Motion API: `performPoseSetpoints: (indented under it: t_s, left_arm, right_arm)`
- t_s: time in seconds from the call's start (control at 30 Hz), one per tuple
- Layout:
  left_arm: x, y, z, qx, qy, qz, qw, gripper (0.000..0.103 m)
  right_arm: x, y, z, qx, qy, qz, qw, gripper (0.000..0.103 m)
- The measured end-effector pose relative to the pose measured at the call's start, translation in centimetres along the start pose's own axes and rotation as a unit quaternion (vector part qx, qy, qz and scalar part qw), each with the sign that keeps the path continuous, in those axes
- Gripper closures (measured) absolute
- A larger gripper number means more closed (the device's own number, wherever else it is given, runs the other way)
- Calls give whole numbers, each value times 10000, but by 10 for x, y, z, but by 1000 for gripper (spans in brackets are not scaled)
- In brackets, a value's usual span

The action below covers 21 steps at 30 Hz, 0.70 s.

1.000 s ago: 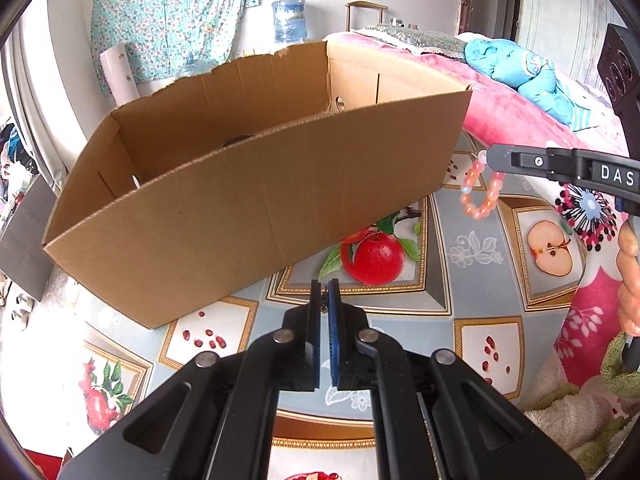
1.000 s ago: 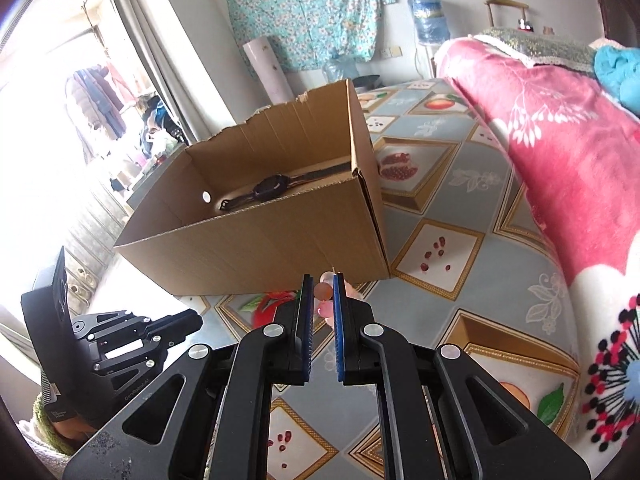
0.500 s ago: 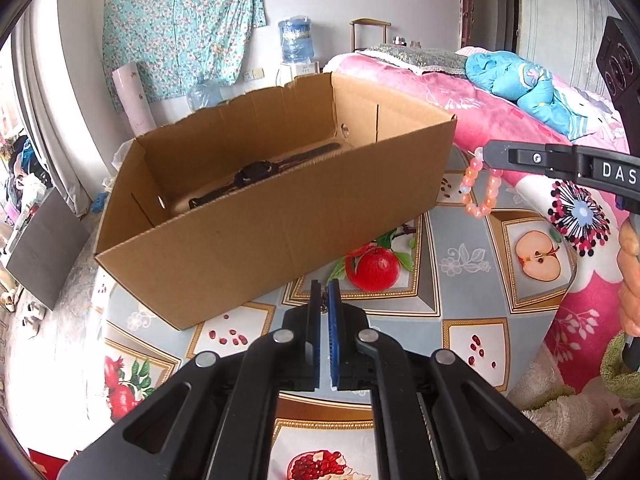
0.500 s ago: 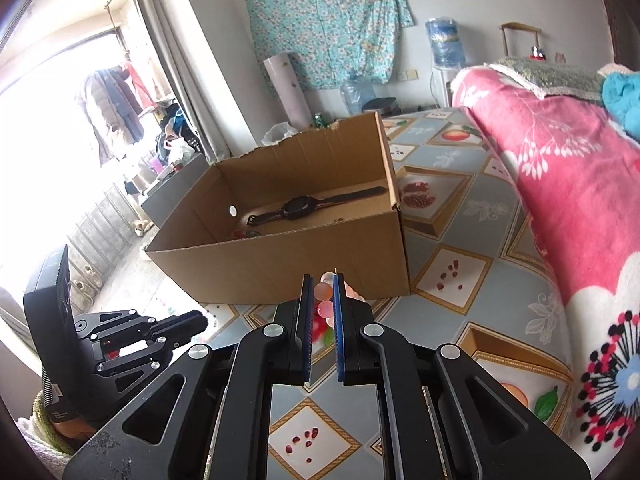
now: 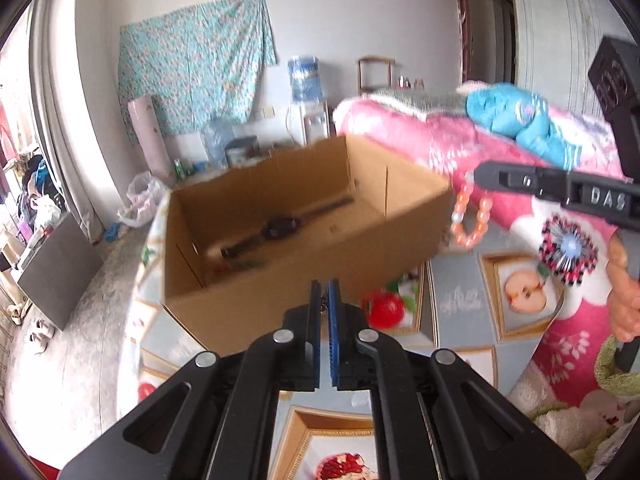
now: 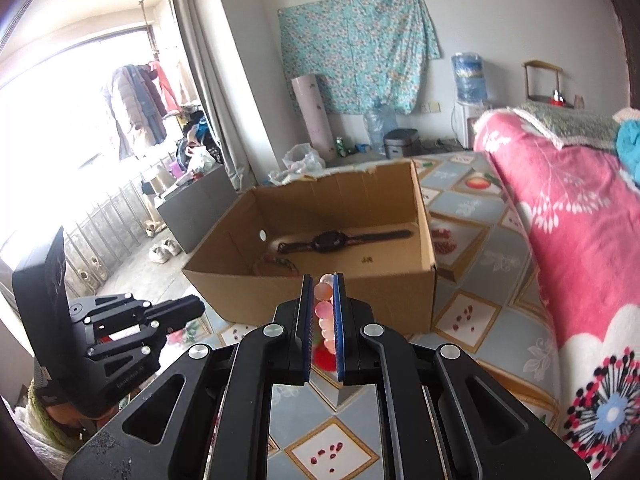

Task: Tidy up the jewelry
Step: 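Lift the bead bracelet with the right gripper and carry it over the box, then lower the bracelet into the box and open the right gripper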

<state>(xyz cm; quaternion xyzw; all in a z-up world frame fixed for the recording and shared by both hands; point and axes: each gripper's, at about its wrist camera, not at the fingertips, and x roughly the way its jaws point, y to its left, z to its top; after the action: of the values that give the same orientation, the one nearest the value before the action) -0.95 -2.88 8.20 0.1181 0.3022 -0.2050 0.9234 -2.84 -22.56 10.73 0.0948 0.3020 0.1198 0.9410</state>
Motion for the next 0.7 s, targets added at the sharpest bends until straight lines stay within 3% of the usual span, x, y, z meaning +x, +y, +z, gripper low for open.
performPoseSetpoints:
  t_s: [0.2,0.4,0.53,0.7]
  left_arm:
    - [-14,23,33,1,-393,-121,9992,100]
    - [11,44,63,-120,-309,-530,9980,100]
    - [54,63,77,-504,114,-1133,9922,100]
    - [120,71,83,-851,821,-1602,9800,100]
  right_arm:
    - [-1,15,32,-390,-306,89,9987,96]
    - [18,14,67,-627,-350,298,9970,96]
    - [54,1,84,-556,54,589,9967,96]
    - [113,-27,94,-331,935,732,9924,96]
